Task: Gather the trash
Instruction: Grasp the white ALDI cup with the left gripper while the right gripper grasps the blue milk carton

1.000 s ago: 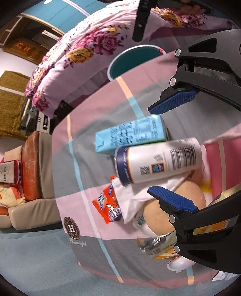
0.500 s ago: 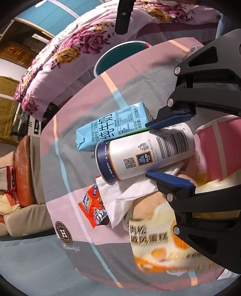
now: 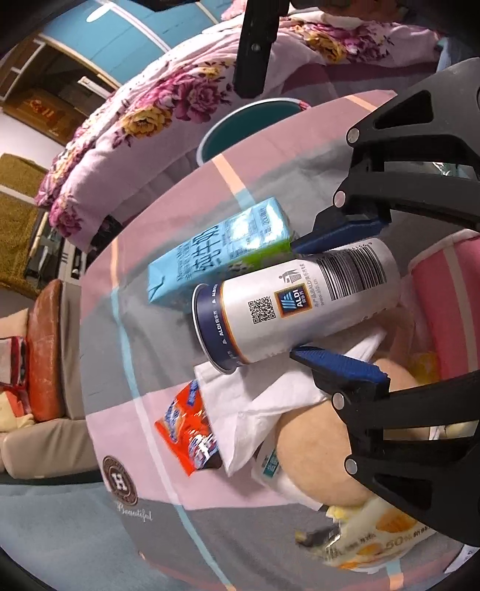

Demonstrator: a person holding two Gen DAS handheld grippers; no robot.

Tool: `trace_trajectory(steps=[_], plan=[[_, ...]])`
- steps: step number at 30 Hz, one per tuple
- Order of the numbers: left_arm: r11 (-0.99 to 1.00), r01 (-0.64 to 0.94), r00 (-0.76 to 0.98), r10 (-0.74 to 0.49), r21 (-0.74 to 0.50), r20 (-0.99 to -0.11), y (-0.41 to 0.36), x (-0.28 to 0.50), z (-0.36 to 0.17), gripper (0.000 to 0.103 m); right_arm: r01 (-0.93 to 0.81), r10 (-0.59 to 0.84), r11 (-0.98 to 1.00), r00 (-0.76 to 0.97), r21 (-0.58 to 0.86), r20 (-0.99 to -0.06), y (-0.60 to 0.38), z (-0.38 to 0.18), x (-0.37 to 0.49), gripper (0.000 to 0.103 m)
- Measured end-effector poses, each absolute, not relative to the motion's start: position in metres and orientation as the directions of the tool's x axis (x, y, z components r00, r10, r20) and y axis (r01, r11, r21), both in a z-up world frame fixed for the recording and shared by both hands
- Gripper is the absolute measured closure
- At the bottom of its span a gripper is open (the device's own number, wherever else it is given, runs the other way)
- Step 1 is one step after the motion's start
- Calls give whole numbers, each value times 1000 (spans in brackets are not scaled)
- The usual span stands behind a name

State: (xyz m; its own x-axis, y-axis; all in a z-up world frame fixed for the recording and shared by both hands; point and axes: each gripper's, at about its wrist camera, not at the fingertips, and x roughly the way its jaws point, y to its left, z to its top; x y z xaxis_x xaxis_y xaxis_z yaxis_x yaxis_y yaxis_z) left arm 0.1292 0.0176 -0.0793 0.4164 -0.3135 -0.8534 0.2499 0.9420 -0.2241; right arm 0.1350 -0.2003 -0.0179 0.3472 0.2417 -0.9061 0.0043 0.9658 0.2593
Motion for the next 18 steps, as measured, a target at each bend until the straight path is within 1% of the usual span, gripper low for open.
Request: trace_trajectory(steps=[4,12,13,16,18], plan=[[937,223,454,-343,-267,-822,39,129,-63,50,-26,240,969,336,245,-911,-187,-20,148,28],[939,152,522,-341,-308,-781,83,139,-38,50,-131,277,960,291,249,-916,-139,-34,187,28],[940,142,531,-337,-310,-778,88,140,-36,50,-147,283,957,280,251,-917,-132,-37,192,28],[944,127,534,-323,-304,-781,95,144,-36,50,-175,298,950,250,259,-921,-115,-48,205,34],[948,119,529,-313,-297,-789,97,146,-39,50,-187,306,946,234,266,-923,-107,-55,211,35]])
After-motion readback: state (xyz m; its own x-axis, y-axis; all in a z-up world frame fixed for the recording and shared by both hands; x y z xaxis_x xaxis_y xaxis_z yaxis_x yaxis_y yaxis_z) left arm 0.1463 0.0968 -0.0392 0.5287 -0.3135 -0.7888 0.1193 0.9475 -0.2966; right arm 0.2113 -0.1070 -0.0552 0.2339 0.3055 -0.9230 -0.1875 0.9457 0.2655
